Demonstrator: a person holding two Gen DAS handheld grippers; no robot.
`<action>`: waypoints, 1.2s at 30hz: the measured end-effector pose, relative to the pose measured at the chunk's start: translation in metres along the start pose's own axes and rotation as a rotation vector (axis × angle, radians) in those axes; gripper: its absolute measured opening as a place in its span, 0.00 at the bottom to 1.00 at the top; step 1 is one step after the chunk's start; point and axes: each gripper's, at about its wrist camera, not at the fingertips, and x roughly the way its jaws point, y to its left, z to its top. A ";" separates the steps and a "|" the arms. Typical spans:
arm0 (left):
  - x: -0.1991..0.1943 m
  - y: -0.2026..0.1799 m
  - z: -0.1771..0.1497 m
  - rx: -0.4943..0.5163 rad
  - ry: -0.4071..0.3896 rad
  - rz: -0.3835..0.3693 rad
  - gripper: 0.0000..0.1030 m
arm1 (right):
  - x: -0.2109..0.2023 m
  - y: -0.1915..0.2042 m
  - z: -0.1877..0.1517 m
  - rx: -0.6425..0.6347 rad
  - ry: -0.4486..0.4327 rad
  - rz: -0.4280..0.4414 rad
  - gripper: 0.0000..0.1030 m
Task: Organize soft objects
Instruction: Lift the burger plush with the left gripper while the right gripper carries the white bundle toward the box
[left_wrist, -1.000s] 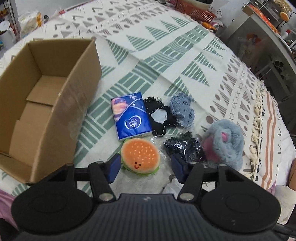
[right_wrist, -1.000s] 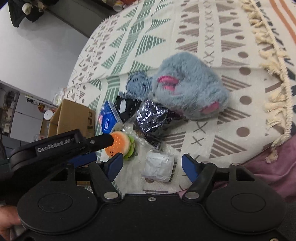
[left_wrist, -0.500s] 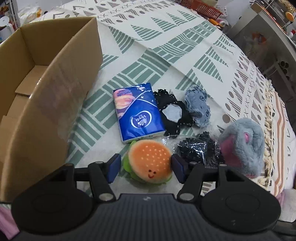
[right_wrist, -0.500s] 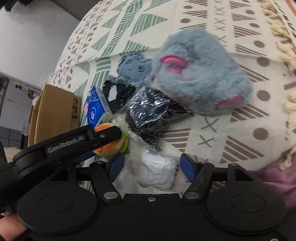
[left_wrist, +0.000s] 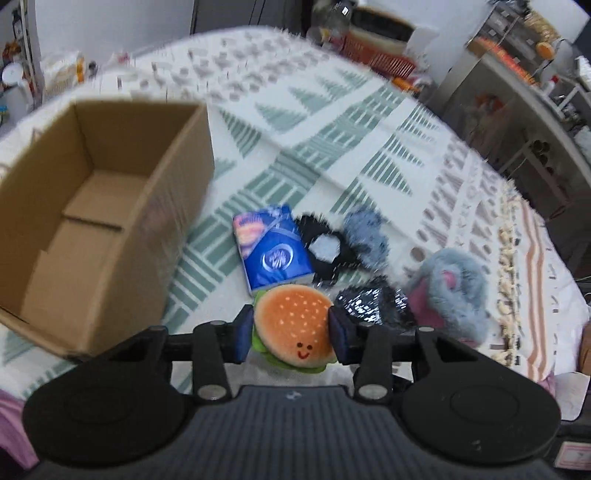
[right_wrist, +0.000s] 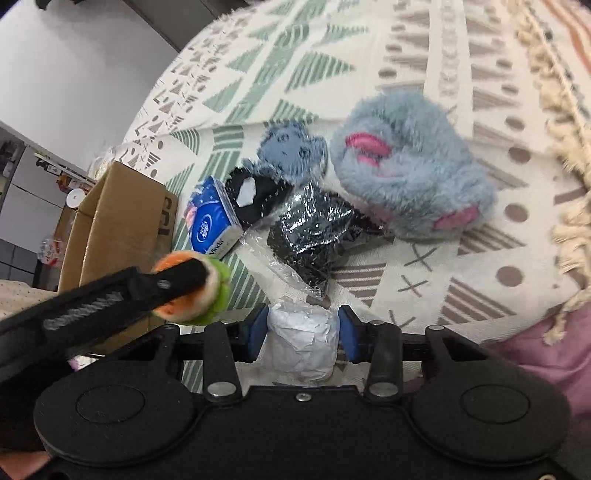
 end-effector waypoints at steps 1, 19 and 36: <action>-0.009 -0.001 0.001 0.009 -0.016 -0.011 0.40 | -0.005 0.002 -0.002 -0.012 -0.017 -0.008 0.40; -0.096 0.018 -0.014 0.102 -0.184 -0.090 0.40 | -0.077 0.039 -0.023 -0.083 -0.241 -0.043 0.39; -0.090 0.080 0.009 -0.012 -0.145 -0.143 0.41 | -0.089 0.088 -0.030 -0.100 -0.295 -0.001 0.39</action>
